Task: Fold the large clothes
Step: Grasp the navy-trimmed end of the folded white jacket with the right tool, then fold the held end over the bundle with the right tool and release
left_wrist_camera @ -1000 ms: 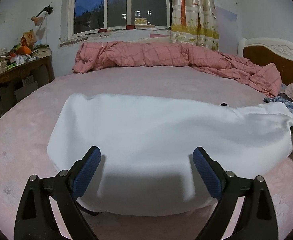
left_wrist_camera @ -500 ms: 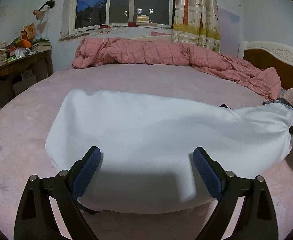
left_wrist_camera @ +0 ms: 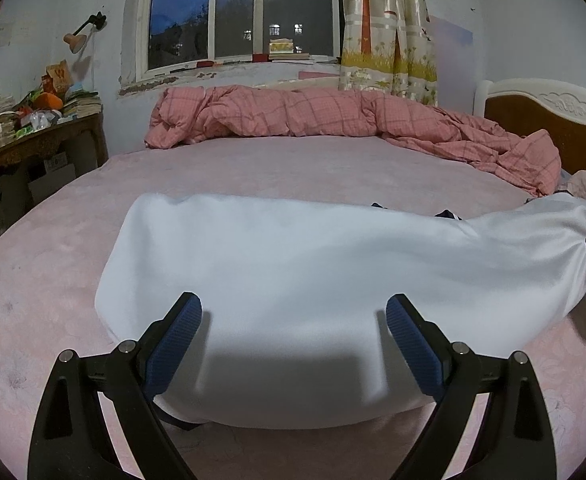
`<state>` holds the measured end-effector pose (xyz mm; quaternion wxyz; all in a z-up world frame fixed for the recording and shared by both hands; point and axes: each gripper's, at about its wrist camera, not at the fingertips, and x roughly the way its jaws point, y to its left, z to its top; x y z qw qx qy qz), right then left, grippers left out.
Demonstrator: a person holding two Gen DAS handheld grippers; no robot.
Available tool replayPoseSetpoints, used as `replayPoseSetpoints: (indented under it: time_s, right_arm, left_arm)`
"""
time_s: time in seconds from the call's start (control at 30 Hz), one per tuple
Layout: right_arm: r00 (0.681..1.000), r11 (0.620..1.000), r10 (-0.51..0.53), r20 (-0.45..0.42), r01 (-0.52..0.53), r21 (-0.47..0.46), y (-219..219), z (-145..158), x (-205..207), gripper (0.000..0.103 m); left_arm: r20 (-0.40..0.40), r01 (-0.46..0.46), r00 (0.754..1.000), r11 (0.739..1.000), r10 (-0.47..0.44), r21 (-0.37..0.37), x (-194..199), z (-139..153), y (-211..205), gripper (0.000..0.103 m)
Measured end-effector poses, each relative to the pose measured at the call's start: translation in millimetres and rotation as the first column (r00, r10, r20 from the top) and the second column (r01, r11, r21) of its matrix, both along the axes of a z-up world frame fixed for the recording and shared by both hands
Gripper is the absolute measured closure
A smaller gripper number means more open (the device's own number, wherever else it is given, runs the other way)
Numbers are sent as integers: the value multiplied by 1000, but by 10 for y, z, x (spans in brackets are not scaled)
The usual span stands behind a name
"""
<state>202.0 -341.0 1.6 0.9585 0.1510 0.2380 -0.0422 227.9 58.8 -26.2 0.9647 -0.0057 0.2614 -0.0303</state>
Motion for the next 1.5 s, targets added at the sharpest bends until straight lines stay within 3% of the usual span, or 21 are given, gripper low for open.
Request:
replayPoseSetpoints:
  time_s: [0.43, 0.53, 0.63, 0.77, 0.83, 0.93, 1.0, 1.1, 1.17, 1.27, 1.43, 1.5]
  right_arm:
    - [999, 967, 11, 38, -1, -255, 452, 101, -88, 86]
    - [998, 933, 20, 58, 2, -359, 689, 115, -153, 86]
    - [994, 873, 59, 88, -9, -487, 1068, 118, -248, 87]
    - [983, 824, 160, 93, -81, -561, 1588, 150, -247, 87]
    - [969, 822, 245, 42, -184, -539, 1804, 137, -161, 87]
    - [919, 844, 383, -92, -388, -370, 1982, 21, 87, 87]
    - [878, 814, 454, -150, -477, -331, 2057, -72, 155, 87]
    - [867, 807, 477, -143, -496, -320, 2034, -39, 117, 82]
    - [857, 834, 498, -130, -515, -198, 1839, -8, 161, 82]
    - [841, 841, 532, -100, -538, -55, 1558, 24, 180, 82]
    - [839, 843, 538, -78, -536, 47, 1317, 31, 123, 82]
    - [845, 849, 529, -77, -527, 37, 1289, 14, 82, 82]
  left_arm:
    - [7, -1, 1000, 1000, 1, -8, -8, 16, 23, 10]
    - [32, -9, 999, 1000, 10, -29, -44, 99, 63, 12]
    - [45, -14, 999, 997, 17, -70, -78, 197, 139, 15]
    - [81, -5, 997, 988, 18, -154, -163, 389, 297, 16]
    - [104, -8, 994, 988, 24, -152, -215, 452, 354, 16]
    - [106, -21, 994, 990, 37, -142, -233, 481, 412, 16]
    - [90, -25, 995, 985, 41, -170, -209, 477, 477, 16]
    - [59, -26, 997, 974, 41, -224, -142, 458, 559, 16]
    - [52, -41, 997, 981, 52, -191, -126, 446, 508, 16]
    - [62, -22, 998, 993, 30, -116, -165, 447, 379, 16]
    - [83, 24, 996, 998, -18, -64, -240, 454, 214, 16]
    - [85, 32, 996, 998, -27, -61, -254, 452, 197, 16]
